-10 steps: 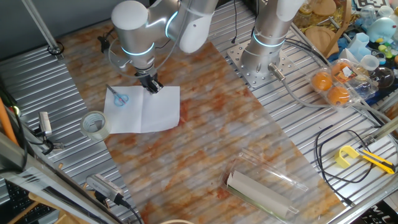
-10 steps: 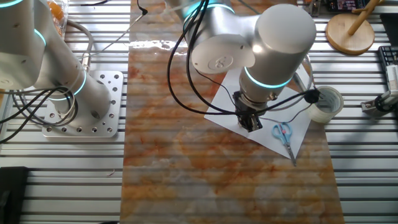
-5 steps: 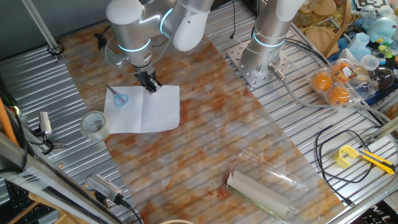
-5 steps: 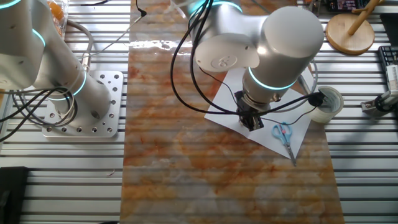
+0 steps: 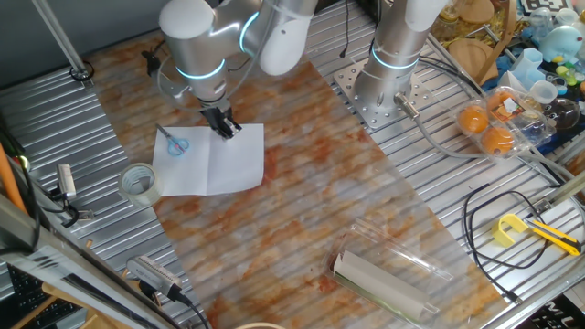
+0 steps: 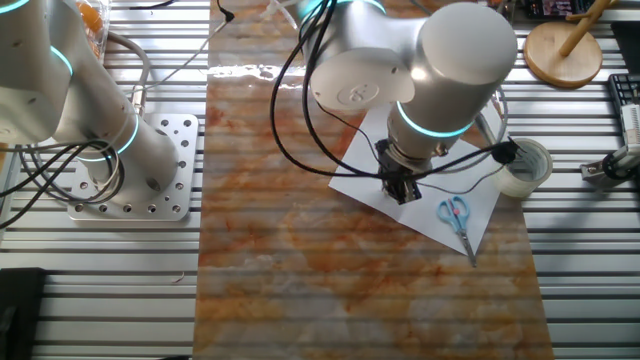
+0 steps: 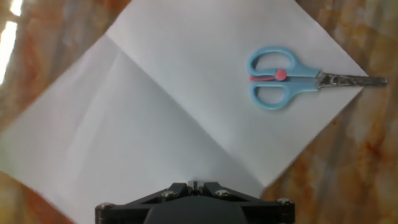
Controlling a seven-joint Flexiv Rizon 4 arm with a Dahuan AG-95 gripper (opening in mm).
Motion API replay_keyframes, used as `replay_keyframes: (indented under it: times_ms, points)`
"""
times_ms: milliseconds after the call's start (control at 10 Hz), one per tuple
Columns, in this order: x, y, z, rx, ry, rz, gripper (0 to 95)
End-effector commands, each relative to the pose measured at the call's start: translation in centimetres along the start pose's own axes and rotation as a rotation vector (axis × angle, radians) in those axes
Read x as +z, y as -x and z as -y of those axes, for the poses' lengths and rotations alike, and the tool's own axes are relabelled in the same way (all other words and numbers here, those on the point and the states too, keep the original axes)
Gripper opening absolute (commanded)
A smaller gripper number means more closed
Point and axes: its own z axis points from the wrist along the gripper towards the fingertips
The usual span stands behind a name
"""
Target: Unfold a piece of paper
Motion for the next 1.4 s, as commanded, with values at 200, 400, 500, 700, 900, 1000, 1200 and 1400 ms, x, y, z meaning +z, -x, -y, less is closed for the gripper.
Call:
replay_keyframes:
  times_ms: [200,400,500,700,900,1000,1200,1400]
  points:
    - [-0.1,0.0,-1.8,0.031,-0.006,-0.002,0.0]
    - [0.1,0.0,-3.0,0.048,-0.005,-0.002,0.0]
    - [0.2,0.1,-3.7,0.061,-0.006,-0.002,0.0]
    - [-0.1,0.4,-4.7,0.077,-0.01,-0.003,0.0]
    - [-0.4,0.5,-5.6,0.092,-0.007,-0.001,0.0]
    - [-0.5,0.5,-6.2,0.102,-0.006,0.0,0.0]
    - [-0.6,0.7,-7.5,0.118,-0.007,0.003,0.0]
    - [-0.4,1.1,-8.9,0.137,-0.01,0.005,0.0]
